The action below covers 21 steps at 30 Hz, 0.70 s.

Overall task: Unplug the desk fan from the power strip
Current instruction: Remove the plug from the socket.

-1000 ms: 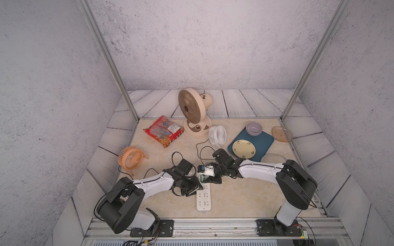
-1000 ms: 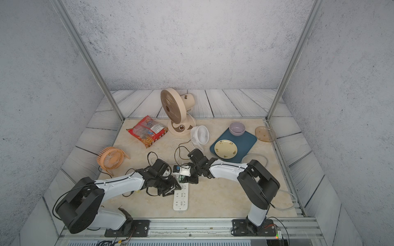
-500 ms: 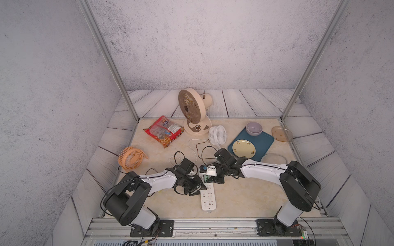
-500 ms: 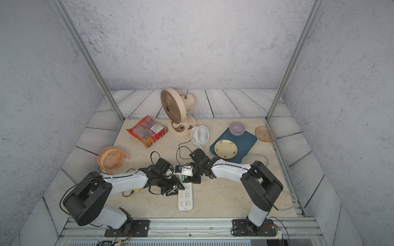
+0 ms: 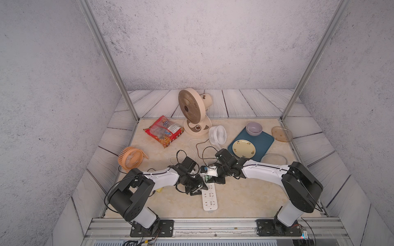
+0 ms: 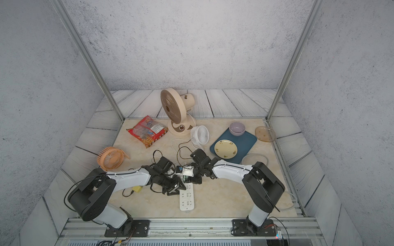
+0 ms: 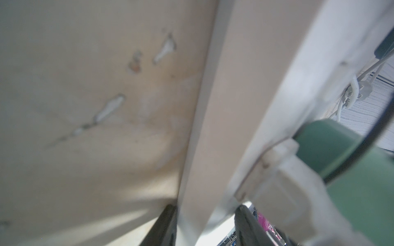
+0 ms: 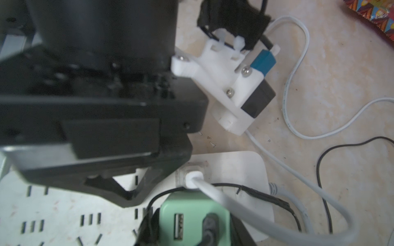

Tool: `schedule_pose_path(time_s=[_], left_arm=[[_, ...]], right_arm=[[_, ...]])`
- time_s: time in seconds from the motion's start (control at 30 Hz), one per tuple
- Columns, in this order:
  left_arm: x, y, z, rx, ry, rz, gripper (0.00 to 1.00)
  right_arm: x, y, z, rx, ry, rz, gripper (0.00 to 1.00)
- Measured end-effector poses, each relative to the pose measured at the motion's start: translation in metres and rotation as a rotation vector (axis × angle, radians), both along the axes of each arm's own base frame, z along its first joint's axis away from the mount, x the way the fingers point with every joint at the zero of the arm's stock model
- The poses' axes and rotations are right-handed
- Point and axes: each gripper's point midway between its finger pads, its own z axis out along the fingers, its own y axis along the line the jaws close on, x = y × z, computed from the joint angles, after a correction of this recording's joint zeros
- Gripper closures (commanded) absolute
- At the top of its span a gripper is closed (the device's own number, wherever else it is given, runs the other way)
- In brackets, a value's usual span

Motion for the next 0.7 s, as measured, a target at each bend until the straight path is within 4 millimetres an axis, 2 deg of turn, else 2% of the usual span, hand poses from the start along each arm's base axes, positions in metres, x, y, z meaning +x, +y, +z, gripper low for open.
schedule_pose_path(time_s=[0.7], left_arm=[[-0.004, -0.01, -0.002, -0.022, 0.017, -0.031, 0.53]], right_arm=[[-0.004, -0.013, 0.001, -0.025, -0.011, -0.036, 0.82]])
